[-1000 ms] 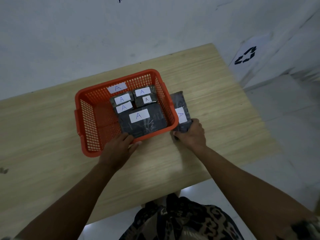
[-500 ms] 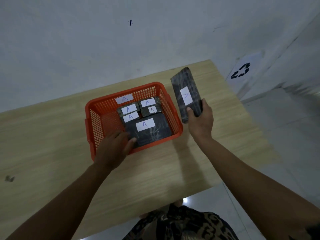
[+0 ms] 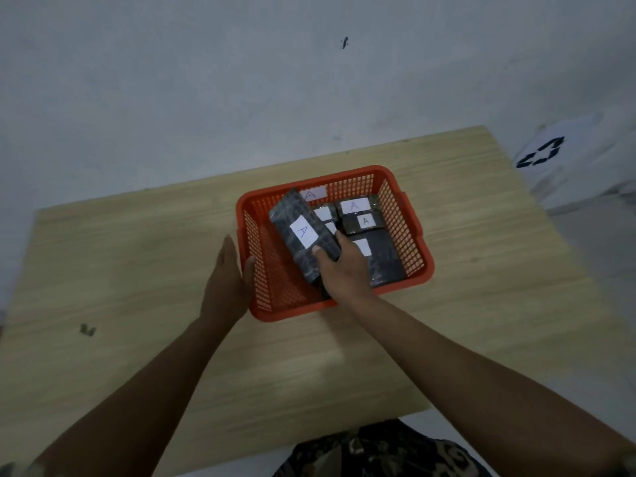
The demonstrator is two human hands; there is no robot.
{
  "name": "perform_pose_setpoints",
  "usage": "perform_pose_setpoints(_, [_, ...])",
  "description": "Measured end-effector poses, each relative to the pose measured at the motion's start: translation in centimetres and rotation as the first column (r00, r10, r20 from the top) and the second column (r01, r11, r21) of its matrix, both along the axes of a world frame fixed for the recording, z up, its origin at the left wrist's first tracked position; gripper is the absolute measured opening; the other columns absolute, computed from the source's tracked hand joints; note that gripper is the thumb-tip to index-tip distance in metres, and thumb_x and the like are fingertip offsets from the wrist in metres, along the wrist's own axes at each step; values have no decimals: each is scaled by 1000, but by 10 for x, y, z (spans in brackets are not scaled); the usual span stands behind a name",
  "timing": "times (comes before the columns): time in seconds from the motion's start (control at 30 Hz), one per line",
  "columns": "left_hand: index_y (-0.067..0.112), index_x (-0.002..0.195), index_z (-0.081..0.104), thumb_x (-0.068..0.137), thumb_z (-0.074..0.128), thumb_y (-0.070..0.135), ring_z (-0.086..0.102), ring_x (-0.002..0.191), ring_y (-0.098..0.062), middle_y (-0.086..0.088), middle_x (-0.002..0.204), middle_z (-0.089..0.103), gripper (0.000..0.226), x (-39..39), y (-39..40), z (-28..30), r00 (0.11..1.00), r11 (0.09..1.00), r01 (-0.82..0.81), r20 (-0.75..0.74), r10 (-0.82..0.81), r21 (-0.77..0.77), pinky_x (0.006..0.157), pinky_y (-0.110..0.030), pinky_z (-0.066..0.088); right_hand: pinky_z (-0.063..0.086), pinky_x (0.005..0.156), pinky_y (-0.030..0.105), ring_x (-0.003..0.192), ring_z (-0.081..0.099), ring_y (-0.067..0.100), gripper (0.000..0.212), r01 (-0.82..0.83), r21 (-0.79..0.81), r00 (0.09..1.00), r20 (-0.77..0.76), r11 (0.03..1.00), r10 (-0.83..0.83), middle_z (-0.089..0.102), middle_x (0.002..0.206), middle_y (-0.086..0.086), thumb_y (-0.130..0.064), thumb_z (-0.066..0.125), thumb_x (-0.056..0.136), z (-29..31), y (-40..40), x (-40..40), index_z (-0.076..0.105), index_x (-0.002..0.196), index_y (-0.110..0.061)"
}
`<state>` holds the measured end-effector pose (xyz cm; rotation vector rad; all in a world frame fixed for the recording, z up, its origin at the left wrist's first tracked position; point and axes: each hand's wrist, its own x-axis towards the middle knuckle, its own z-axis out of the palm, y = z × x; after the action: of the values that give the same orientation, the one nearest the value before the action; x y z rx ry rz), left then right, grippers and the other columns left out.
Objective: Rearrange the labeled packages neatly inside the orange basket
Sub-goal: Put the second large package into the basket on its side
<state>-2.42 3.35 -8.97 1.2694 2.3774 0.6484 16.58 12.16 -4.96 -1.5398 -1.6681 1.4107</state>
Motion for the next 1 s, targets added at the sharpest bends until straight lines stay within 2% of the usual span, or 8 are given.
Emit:
perform_pose_setpoints(0.03, [8, 152, 15, 98, 36, 47, 55, 123, -38, -23, 142, 48, 70, 0, 1, 0, 997, 1000, -22, 69, 22, 1, 98, -50, 48, 47, 81, 30, 96, 63, 13, 27, -21, -27, 1000, 1, 999, 21, 67, 105, -1, -29, 60, 96, -4, -4, -7, 62, 119, -15])
perform_pose_setpoints(0.1, [15, 147, 25, 97, 34, 50, 67, 97, -36, -17, 120, 65, 62, 3, 4, -1, 985, 999, -48, 165, 44, 19, 84, -46, 55, 49, 97, 40, 117, 57, 18, 45, -52, -69, 998, 20, 996, 54, 60, 129, 4, -32, 60, 96, -9, -9, -21, 51, 138, -18])
perform_pose_setpoints(0.2, [16, 130, 47, 101, 37, 36, 65, 99, -34, -13, 116, 66, 37, 13, 8, -2, 962, 989, -135, 248, 115, 64, 84, -41, 52, 33, 111, 36, 138, 39, 22, 56, -52, -74, 996, 70, 996, 57, 42, 149, 5, -30, 56, 99, -12, -12, -29, 35, 151, -25])
perform_pose_setpoints(0.33, [6, 111, 52, 102, 36, 34, 63, 94, -36, -18, 105, 66, 33, 15, 10, -7, 931, 979, -200, 321, 175, 47, 82, -43, 51, 42, 108, 43, 132, 47, 24, 54, -111, -24, 973, 202, 994, 114, 50, 141, 6, -41, 54, 96, -20, -18, -36, 39, 147, -32])
perform_pose_setpoints(0.43, [9, 110, 50, 102, 34, 36, 64, 89, -33, -13, 101, 65, 33, 11, 9, -8, 929, 983, -179, 335, 158, 35, 80, -46, 53, 53, 94, 47, 116, 59, 27, 59, -205, -13, 901, 387, 979, 194, 63, 127, 3, -50, 58, 90, -24, -21, -36, 41, 143, -33])
perform_pose_setpoints(0.6, [10, 109, 49, 102, 34, 35, 63, 83, -27, -5, 94, 63, 31, 9, 7, -9, 932, 988, -144, 344, 115, 62, 76, -41, 52, 48, 98, 45, 124, 51, 30, 55, -266, 31, 835, 506, 963, 215, 44, 141, 6, -40, 57, 96, -26, -26, -42, 40, 145, -22])
perform_pose_setpoints(0.73, [10, 104, 50, 103, 35, 33, 58, 78, -21, 0, 89, 59, 27, 12, 7, -8, 936, 985, -155, 330, 121, 79, 70, -31, 42, 47, 95, 42, 123, 50, 27, 47, -303, 94, 793, 576, 948, 196, 54, 130, 6, -37, 58, 96, -30, -29, -44, 49, 137, -18])
perform_pose_setpoints(1.0, [11, 107, 50, 102, 35, 35, 62, 81, -26, -3, 91, 61, 29, 11, 8, -10, 946, 985, -148, 305, 114, 92, 74, -39, 51, 51, 93, 46, 123, 53, 27, 48, -302, 108, 804, 563, 947, 192, 56, 130, 7, -24, 61, 94, -32, -26, -49, 44, 139, -17])
